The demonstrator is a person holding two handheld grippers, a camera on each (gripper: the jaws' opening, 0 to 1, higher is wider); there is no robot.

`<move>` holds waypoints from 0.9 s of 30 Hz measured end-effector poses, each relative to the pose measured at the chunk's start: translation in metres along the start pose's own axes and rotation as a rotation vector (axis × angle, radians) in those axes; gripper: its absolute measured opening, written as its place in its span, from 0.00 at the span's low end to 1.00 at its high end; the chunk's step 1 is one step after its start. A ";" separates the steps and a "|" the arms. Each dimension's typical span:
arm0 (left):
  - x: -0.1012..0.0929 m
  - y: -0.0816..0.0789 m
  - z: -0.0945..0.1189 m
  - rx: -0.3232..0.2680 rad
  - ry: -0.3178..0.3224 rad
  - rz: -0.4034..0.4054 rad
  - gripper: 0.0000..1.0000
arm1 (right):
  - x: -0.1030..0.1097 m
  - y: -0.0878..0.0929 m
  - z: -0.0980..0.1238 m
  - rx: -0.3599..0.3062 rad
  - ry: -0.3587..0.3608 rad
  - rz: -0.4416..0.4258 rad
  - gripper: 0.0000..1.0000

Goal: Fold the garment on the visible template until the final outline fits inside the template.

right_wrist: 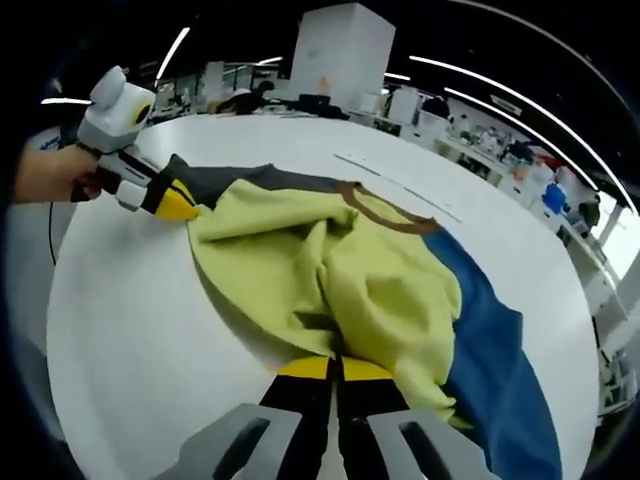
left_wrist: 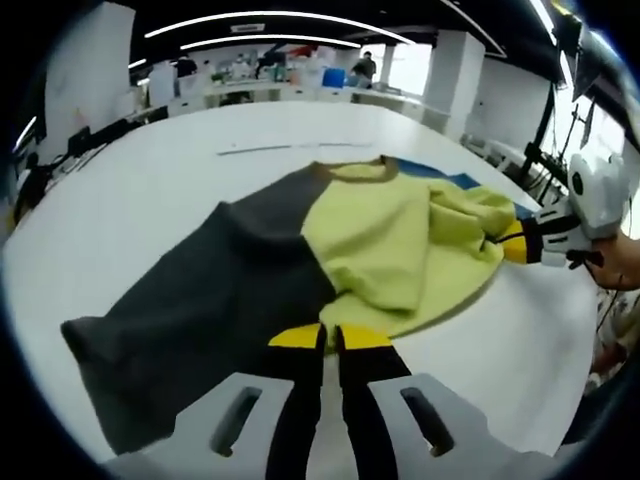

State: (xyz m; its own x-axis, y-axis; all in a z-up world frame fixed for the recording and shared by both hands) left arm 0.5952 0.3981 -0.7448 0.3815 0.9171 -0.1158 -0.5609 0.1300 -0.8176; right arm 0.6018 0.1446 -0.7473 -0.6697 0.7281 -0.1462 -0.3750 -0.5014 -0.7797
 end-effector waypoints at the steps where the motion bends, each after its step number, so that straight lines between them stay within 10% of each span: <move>1: 0.000 -0.002 0.002 -0.001 -0.001 -0.010 0.01 | -0.001 -0.001 0.001 -0.003 0.000 -0.007 0.00; 27: -0.018 -0.038 0.067 -0.099 0.077 -0.043 0.00 | 0.015 -0.033 0.066 -0.047 -0.053 0.043 0.00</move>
State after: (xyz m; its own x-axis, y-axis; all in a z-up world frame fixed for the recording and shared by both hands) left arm 0.5600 0.4015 -0.6741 0.4606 0.8795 -0.1193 -0.4693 0.1273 -0.8738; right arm 0.5616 0.1411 -0.6833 -0.7180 0.6801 -0.1482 -0.3157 -0.5079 -0.8014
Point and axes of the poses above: the point that each gripper's makers call its tool centre point, and the gripper's own axes: z roughly backward along the fingers, x roughly to its left, y roughly out of its underside, the point moved 6 cm from there along z, roughly backward along the fingers, and after that the axes turned 6 degrees about -x, right-handed, at the moved point
